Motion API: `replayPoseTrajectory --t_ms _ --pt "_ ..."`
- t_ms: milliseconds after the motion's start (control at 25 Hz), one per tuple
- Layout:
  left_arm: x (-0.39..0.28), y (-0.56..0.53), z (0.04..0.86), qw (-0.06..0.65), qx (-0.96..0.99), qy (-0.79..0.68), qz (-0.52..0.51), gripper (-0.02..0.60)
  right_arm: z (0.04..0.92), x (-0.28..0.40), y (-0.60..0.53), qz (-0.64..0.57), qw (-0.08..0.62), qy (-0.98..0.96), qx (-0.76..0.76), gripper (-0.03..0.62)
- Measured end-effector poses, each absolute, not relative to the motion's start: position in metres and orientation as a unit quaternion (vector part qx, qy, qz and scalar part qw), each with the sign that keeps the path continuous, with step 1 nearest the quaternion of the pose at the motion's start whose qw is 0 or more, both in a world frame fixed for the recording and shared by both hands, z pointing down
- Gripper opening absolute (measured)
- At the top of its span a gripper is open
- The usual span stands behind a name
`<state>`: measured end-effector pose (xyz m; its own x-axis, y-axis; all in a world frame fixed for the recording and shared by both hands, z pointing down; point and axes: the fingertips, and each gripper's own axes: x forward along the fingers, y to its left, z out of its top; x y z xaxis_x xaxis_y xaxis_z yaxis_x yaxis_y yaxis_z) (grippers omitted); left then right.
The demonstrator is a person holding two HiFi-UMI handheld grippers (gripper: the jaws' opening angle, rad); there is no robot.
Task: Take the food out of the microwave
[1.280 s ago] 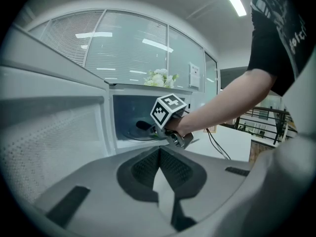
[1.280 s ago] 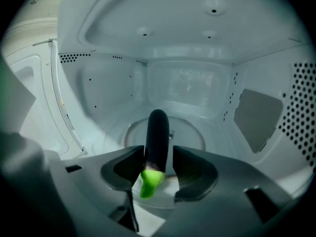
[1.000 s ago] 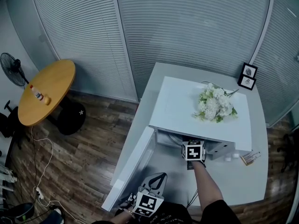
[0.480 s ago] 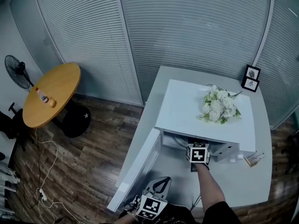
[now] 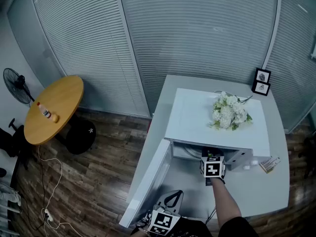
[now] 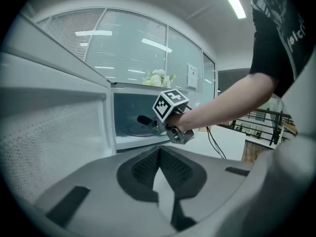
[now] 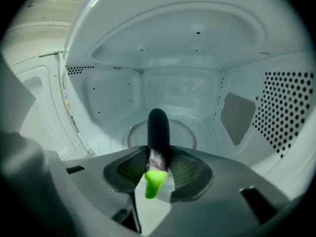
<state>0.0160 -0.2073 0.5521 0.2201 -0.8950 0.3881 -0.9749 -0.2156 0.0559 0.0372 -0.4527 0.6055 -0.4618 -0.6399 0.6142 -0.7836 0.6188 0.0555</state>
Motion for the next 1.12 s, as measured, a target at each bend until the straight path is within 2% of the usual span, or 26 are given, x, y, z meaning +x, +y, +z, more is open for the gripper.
replayPoseTrajectory --t_ms 1120 --pt "0.017 -0.186 0.548 0.137 0.784 -0.594 0.113 0.008 0.561 0.072 -0.389 0.092 0.269 -0.846 0.452 0.133"
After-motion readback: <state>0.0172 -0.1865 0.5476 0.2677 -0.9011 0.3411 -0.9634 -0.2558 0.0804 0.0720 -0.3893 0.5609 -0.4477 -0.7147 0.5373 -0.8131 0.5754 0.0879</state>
